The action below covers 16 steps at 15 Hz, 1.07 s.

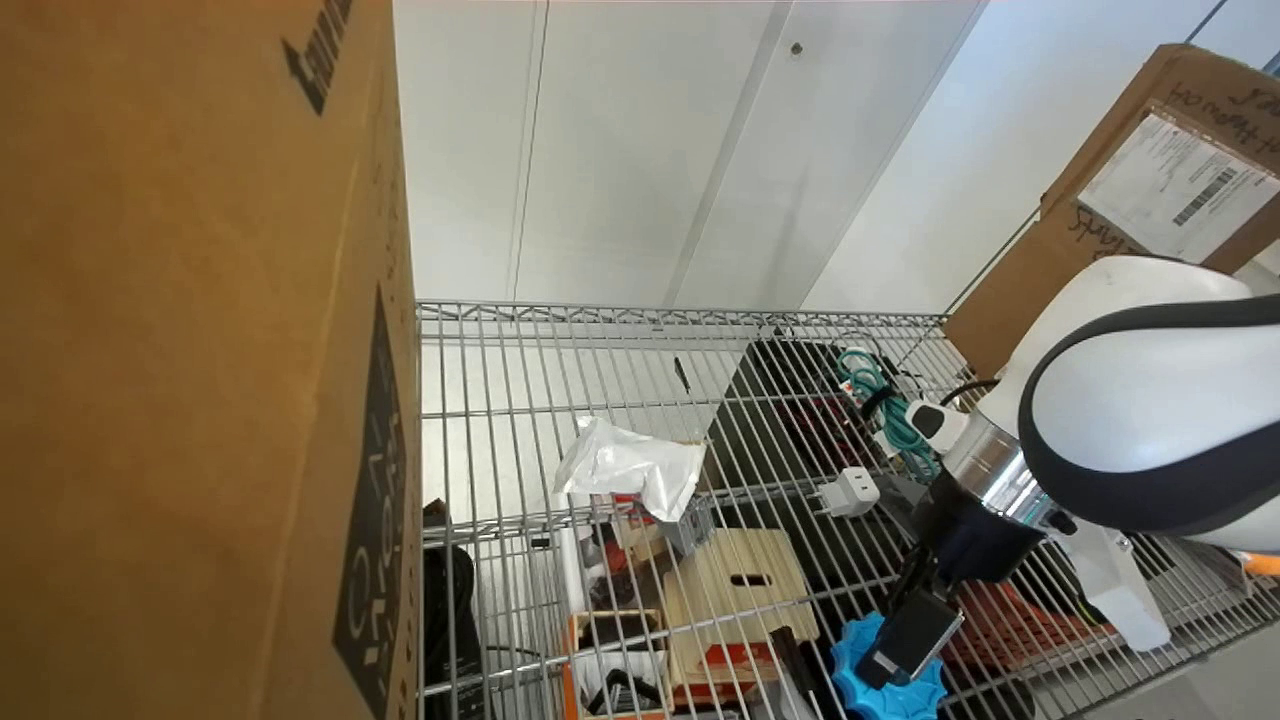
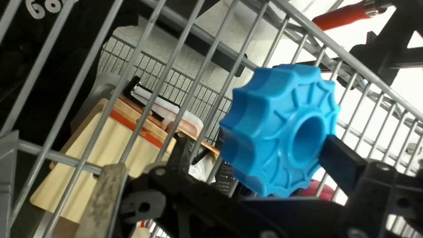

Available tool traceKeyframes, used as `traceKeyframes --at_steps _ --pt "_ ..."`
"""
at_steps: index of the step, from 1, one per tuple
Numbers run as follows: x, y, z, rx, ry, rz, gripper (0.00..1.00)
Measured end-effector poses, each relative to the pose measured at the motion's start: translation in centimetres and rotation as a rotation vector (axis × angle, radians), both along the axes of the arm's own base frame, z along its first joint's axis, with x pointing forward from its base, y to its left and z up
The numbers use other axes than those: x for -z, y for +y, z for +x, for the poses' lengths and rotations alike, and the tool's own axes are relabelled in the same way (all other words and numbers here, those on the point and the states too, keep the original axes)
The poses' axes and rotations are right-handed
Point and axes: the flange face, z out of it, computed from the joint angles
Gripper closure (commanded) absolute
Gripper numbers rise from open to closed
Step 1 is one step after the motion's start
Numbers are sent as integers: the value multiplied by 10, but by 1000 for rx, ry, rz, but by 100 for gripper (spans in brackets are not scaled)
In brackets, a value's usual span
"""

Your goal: Move the blue object to the right

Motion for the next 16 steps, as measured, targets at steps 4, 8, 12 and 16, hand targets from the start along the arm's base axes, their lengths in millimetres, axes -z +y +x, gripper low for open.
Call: traceKeyframes --at_steps 4,8,12,16 --pt "-3 0 7 -13 29 11 45" --pt "-7 12 10 -45 42 19 54" --pt "-9 16 11 -60 37 16 55" --pt "-31 19 16 -69 28 16 55"
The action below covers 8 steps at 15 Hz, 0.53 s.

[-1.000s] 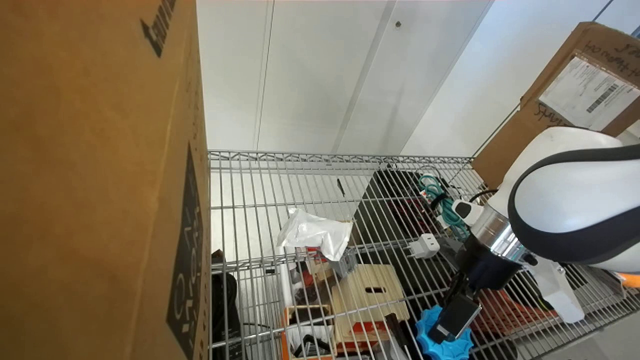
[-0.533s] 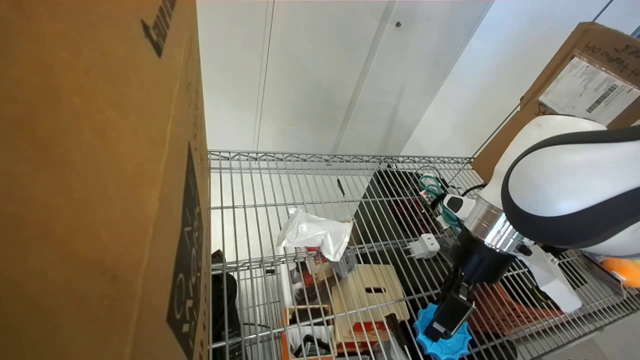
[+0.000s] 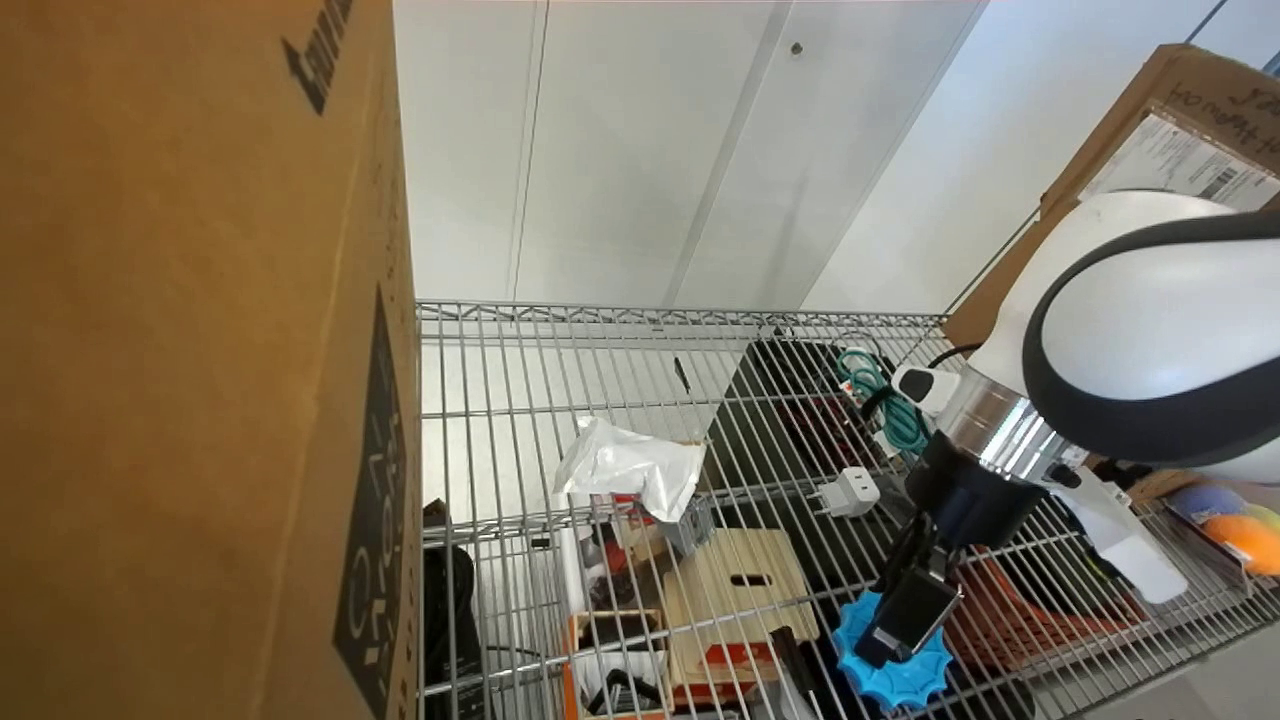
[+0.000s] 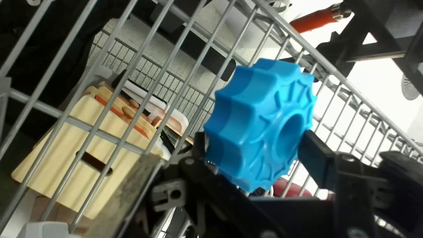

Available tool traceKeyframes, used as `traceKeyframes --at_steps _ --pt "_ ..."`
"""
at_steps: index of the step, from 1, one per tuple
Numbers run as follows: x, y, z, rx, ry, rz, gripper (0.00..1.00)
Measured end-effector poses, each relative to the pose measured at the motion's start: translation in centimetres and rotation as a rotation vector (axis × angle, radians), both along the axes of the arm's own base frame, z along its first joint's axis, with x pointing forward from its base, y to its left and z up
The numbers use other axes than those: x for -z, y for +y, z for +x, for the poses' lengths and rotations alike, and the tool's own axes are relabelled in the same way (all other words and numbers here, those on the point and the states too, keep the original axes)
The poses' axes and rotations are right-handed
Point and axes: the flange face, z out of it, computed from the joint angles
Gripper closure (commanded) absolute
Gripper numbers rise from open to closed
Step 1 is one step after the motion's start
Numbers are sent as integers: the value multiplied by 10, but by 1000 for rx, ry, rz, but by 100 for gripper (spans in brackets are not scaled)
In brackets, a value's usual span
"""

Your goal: Move the blue object to the right

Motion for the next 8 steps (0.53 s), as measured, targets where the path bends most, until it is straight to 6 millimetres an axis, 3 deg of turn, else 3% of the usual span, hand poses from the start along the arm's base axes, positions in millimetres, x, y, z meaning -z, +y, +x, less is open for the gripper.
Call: traceKeyframes --at_steps 4,8 --pt "-39 -1 6 6 -24 -13 55" --pt "-64 -23 11 65 -52 -60 55"
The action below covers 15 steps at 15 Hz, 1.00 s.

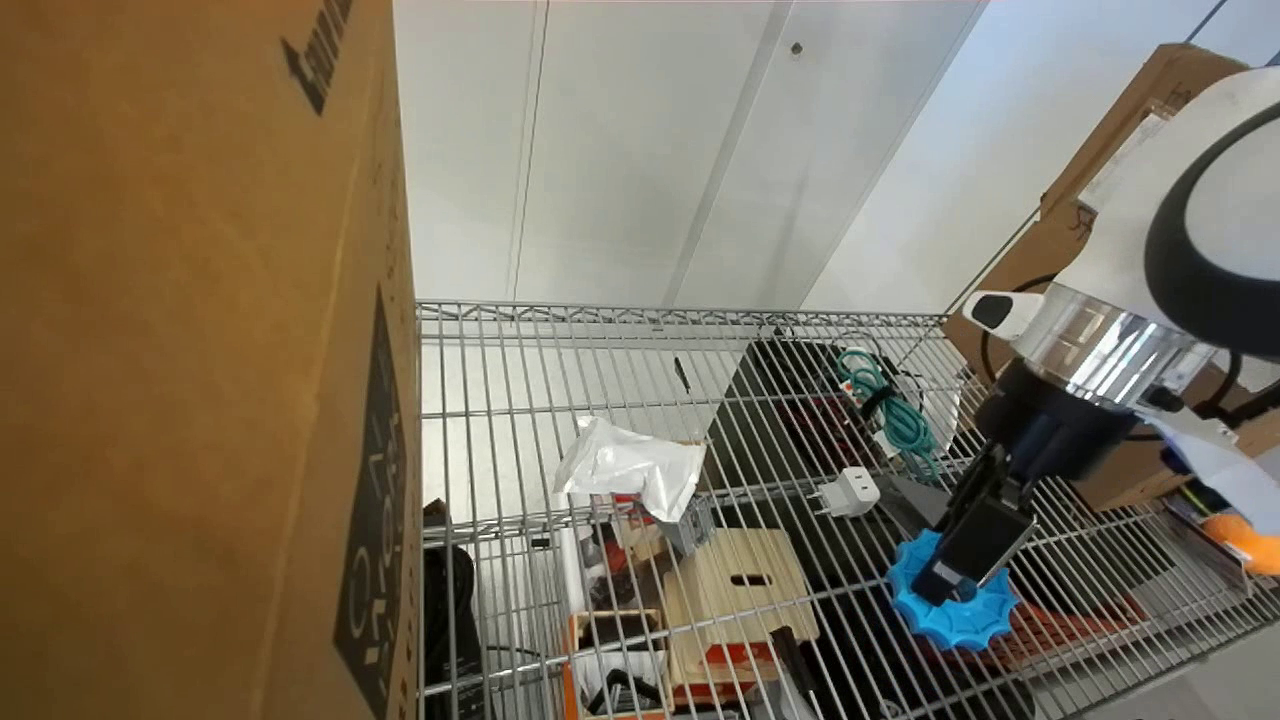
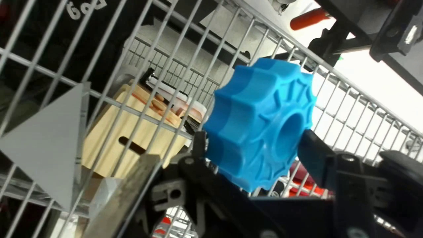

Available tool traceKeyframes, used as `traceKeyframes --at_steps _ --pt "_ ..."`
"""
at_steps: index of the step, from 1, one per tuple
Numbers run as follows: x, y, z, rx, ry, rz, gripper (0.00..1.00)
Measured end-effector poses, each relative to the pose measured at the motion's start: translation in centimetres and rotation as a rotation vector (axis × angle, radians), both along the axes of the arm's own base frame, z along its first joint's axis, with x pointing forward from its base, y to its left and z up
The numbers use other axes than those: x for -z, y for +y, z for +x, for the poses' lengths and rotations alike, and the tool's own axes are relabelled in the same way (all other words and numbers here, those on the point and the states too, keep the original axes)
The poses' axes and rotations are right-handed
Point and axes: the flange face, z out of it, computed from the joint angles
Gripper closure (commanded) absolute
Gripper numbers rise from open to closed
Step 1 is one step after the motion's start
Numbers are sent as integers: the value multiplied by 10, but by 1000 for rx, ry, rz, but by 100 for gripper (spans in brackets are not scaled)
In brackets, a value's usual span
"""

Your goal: Move the blue object to the right

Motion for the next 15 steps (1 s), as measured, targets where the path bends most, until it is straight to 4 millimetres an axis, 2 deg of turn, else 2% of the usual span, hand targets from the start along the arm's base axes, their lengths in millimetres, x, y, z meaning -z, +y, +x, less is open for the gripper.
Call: traceKeyframes --at_steps 4,10,13,15 --pt "-20 -33 10 52 -39 -76 55" --pt "-49 -76 44 168 -114 -197 55" --pt "-57 -102 63 218 -136 -299 55" --pt "-57 -109 76 231 -140 -356 55"
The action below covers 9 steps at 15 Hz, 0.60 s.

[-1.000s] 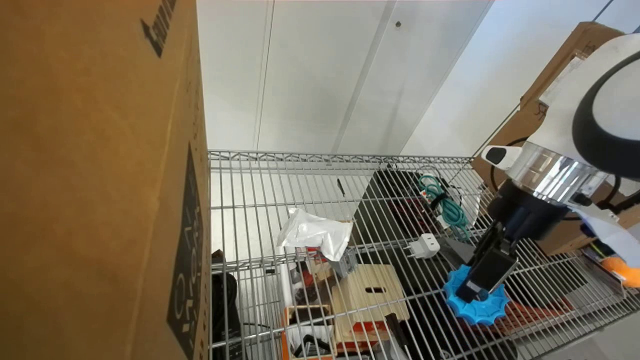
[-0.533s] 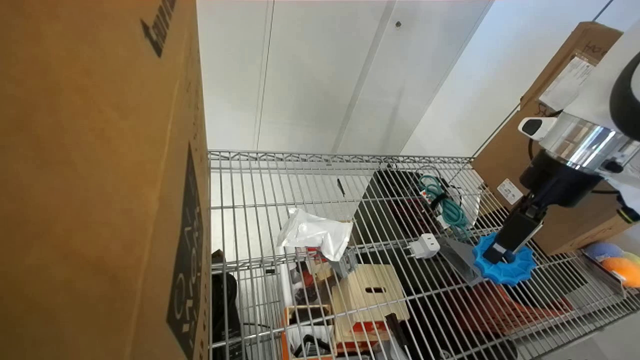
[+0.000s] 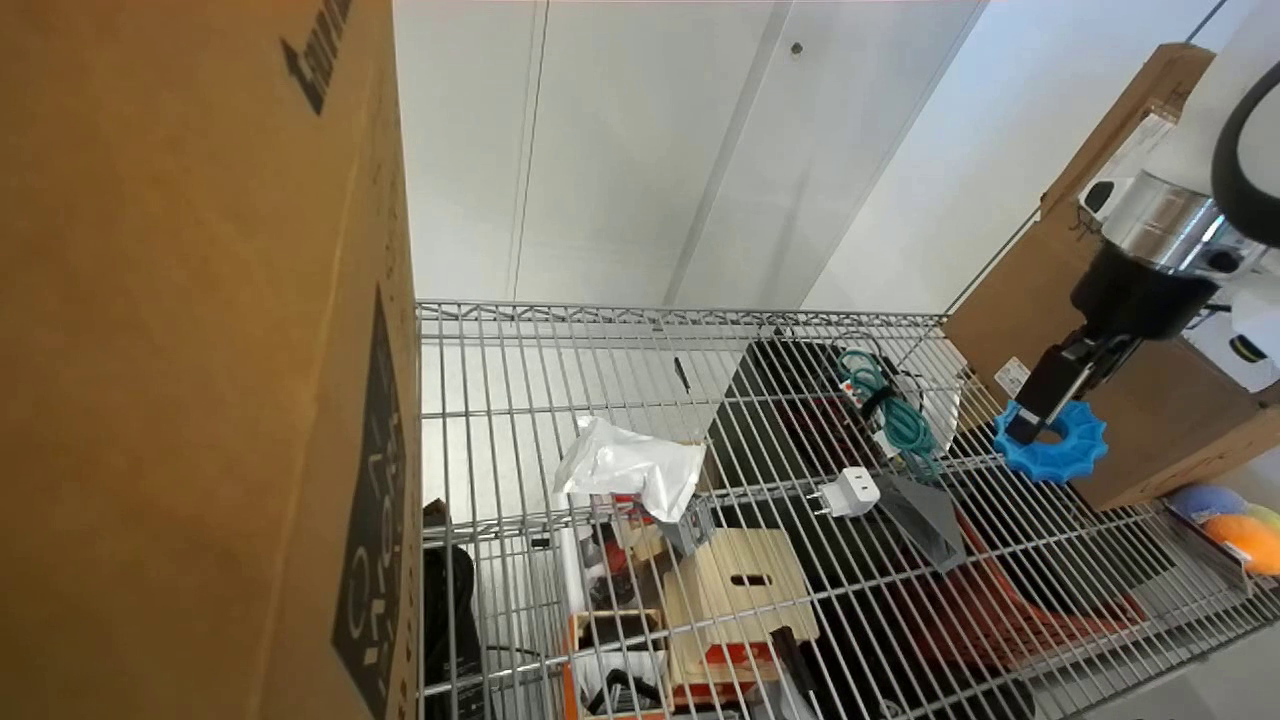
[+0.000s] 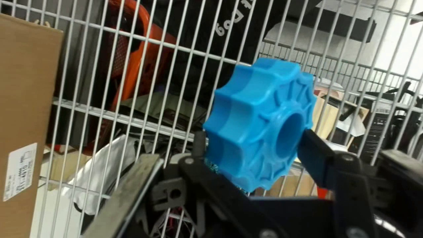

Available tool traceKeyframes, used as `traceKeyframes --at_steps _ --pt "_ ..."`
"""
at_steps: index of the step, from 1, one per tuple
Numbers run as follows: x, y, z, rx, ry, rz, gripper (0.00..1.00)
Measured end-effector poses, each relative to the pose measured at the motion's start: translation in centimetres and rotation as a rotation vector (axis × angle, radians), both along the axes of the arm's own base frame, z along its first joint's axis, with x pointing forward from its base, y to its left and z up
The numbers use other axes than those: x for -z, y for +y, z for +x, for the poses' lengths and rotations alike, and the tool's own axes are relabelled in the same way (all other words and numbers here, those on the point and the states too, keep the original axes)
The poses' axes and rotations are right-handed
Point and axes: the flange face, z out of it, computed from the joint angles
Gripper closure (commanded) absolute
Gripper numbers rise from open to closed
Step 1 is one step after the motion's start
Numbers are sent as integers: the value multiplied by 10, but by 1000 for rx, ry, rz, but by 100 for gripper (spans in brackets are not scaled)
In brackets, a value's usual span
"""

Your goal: Move the blue object to the right

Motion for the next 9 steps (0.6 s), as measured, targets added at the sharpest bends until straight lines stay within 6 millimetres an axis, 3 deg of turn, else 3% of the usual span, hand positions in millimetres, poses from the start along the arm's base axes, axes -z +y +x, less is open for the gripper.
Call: traceKeyframes --at_steps 4,9 --pt "24 10 7 16 40 -24 55" --pt "64 36 -21 55 120 -39 55"
